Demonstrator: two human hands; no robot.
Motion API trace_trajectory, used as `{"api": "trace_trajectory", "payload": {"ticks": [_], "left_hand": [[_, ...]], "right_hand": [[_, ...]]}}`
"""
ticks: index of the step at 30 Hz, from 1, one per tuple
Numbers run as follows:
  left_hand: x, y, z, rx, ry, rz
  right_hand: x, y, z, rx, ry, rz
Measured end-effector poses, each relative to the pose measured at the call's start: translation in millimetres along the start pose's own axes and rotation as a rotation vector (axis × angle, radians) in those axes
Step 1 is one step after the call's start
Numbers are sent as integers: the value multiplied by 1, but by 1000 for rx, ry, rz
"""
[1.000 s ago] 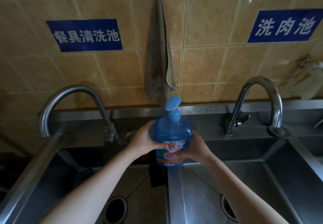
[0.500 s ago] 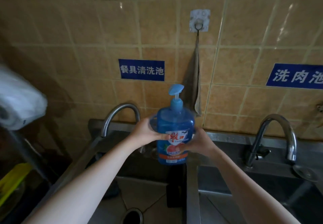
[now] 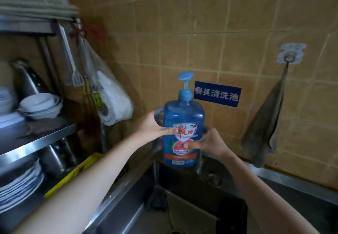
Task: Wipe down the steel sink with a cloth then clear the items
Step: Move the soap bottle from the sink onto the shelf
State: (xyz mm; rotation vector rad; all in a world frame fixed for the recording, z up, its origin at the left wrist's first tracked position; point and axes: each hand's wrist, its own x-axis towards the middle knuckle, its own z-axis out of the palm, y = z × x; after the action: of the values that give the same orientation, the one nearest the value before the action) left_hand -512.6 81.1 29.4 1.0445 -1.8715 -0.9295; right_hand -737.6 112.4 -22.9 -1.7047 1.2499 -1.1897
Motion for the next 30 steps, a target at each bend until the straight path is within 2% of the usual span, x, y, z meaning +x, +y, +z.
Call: {"api": "trace_trajectory", "payload": {"ticks": [17,30], "left_hand": [[-117,-64,-243,129,384,-103],[-159,-128,-405,227,612,-209]], "right_hand": [[100,-91,255,238,-414,-227],[186,-138,441,329,-598,-270]]}}
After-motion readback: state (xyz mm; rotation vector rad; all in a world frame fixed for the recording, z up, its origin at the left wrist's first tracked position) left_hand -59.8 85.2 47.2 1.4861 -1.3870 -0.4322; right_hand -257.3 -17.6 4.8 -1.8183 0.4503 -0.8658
